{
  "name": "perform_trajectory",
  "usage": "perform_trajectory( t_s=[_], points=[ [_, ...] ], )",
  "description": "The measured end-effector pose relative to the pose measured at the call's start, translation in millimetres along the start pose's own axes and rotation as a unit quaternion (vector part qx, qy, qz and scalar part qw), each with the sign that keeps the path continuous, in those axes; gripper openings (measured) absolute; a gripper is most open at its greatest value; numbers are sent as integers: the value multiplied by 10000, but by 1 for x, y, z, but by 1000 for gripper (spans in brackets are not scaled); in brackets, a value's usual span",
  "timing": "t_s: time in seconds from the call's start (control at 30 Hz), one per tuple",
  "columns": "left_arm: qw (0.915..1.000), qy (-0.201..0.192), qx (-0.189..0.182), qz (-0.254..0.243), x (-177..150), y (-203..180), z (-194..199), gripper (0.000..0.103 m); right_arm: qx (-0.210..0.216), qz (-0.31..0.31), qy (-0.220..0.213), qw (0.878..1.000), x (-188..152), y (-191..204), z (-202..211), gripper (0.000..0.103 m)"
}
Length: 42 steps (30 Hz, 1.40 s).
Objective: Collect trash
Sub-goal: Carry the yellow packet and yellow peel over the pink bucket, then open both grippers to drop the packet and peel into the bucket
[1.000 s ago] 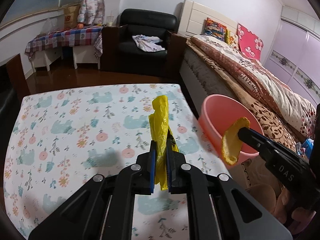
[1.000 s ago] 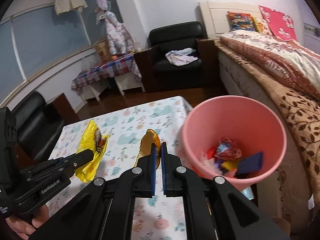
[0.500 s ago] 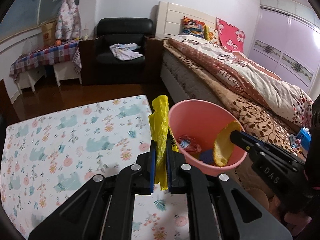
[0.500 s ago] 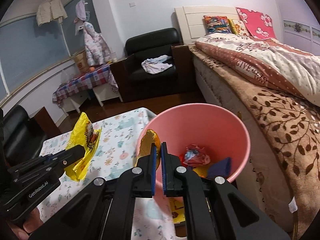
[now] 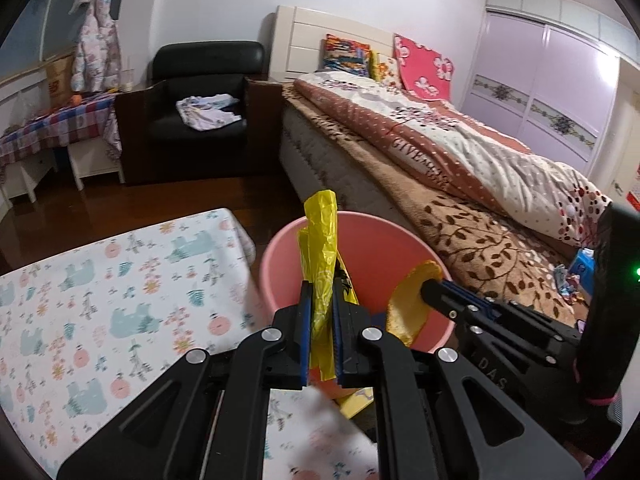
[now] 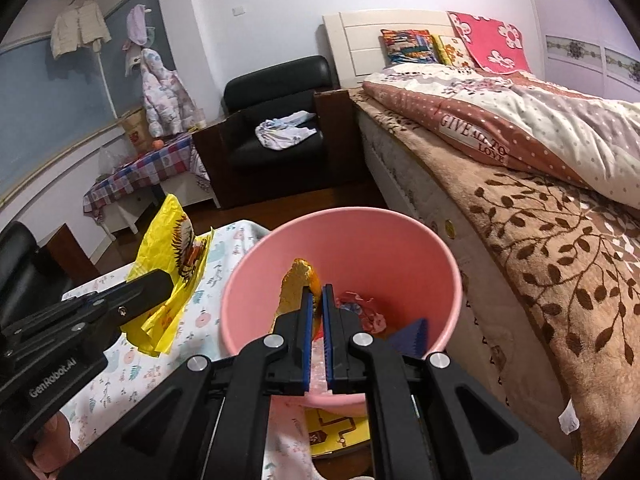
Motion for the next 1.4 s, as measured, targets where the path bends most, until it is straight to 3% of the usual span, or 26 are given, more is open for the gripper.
perform_trajectory(
  t_s=[0.17,0.57,1.2,1.33,1.4],
  points=[
    [9997,164,-179,72,-1,-2,-19,8,-127,-113,55,9998,-1,-14,-10,4],
    [9986,504,-118,113,-13,3,-52,8,-304,-202,172,9992,-6,-29,-34,4],
    [9980,626,-109,60,-18,0,-74,9,-374,-361,226,9984,-5,-39,-55,4],
    [9979,636,-115,-12,-18,-3,-76,23,-380,-361,252,9983,-5,-39,-57,4],
    [9979,632,-126,-30,-18,-3,-75,37,-386,-362,256,9983,-5,-39,-58,4]
  ],
)
Point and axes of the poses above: each gripper's, at about its wrist camera, not at the fingertips, and z roughly against the way its jaws point, y to its left, x to its top, the point moved 3 cm from there along -z, roughly the way its jaws point, and after that the axes turned 6 degrees about -x, right-handed, at the moved point
